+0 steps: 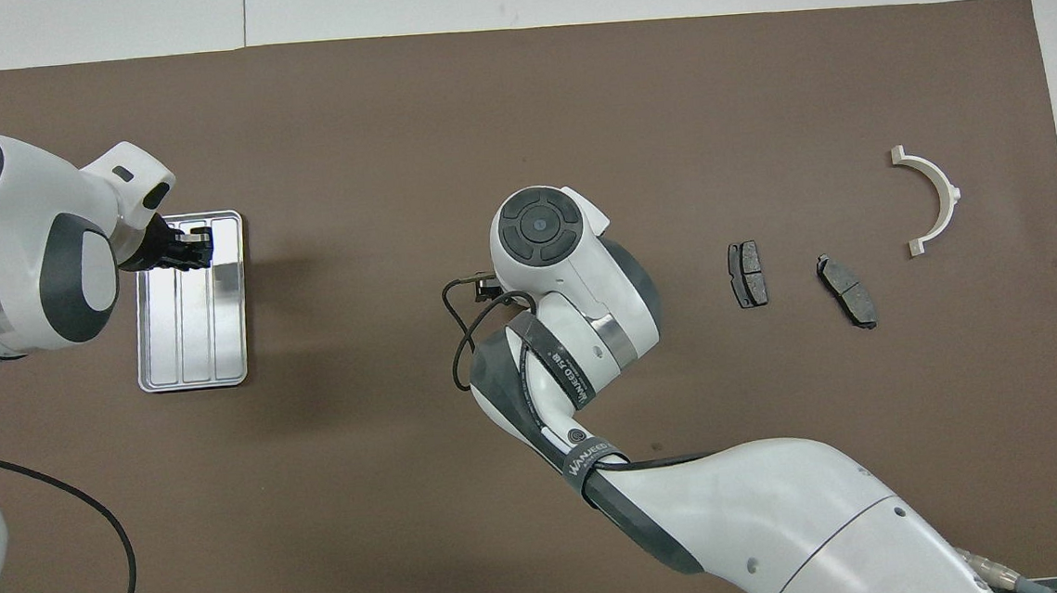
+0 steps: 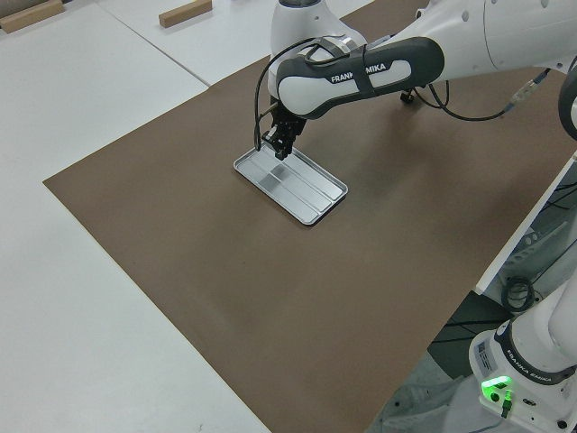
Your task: Place bearing gear from tray to pile
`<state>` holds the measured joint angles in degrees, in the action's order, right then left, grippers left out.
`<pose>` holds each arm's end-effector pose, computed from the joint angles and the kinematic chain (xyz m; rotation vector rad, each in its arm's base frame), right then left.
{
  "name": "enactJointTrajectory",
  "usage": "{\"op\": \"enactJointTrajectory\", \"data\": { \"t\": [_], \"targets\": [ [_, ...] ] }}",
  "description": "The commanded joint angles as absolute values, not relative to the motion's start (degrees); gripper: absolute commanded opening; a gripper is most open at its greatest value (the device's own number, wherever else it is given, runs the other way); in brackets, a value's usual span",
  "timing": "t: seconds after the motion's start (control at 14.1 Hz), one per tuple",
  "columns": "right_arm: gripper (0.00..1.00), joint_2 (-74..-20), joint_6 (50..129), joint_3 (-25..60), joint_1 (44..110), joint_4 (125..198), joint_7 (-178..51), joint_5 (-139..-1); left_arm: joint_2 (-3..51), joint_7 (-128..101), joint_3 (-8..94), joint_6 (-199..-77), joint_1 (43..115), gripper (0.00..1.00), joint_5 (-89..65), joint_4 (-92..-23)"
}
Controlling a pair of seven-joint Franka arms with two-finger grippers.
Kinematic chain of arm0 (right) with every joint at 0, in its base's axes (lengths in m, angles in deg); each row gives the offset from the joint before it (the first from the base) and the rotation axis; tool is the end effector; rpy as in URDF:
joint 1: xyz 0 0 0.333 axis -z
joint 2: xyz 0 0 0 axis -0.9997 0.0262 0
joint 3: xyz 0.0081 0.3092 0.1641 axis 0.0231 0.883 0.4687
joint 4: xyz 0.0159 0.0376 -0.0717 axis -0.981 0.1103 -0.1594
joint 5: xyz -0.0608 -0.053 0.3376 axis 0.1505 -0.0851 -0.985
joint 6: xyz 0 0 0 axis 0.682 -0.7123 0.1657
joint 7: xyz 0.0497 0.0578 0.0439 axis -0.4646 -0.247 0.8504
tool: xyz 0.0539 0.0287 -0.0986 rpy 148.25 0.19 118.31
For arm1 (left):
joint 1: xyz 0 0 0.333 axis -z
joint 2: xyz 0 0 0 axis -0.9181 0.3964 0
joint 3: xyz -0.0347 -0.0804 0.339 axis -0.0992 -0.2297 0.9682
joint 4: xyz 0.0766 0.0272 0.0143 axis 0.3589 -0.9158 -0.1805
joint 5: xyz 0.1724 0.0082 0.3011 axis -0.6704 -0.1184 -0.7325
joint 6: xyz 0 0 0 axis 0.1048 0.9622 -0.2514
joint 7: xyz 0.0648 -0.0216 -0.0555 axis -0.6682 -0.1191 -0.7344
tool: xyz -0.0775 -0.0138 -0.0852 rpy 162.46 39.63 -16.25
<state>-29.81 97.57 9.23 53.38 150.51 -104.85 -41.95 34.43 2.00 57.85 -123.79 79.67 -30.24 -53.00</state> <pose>0.5521 0.3768 0.3437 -3.1172 0.0066 0.0195 0.6057 -0.0314 0.3947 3.1122 0.0426 -0.0137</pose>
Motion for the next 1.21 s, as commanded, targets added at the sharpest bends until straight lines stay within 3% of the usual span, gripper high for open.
{"op": "enactJointTrajectory", "data": {
  "t": [0.0, 0.5, 0.64, 0.85, 1.0, 1.14],
  "targets": [
    [1.0, -30.85, 100.05, 9.52, 53.61, 152.6, -102.78, -43.33, 31.63, -1.84, 56.99, -120.86, 79.92, 0.07, -28.52, -53.11],
    [0.98, -30.85, 100.66, 9.52, 53.52, 152.96, -102.86, -43.33, 29.69, -18.01, 56.72, -119.45, 89.39, 0.07, -28.43, -53.81],
    [0.87, -30.94, 100.84, 9.52, 53.52, 153.31, -103.04, -43.33, 29.69, -21.53, 56.72, -119.53, 91.34, 0.07, -28.43, -53.81],
    [0.83, -31.02, 101.98, 9.52, 53.52, 154.1, -103.13, -43.33, 29.61, -23.48, 56.72, -119.71, 92.92, 0.07, -28.43, -54.07],
    [0.69, -31.02, 101.98, 9.52, 53.52, 154.1, -103.13, -43.41, 29.17, -23.57, 56.72, -119.79, 93.36, 0.07, -28.43, -54.86],
    [0.44, -31.02, 101.98, 9.52, 53.43, 154.01, -103.39, -43.41, 29.17, -23.48, 56.72, -119.89, 93.45, 0.07, -28.43, -54.95]
  ]
}}
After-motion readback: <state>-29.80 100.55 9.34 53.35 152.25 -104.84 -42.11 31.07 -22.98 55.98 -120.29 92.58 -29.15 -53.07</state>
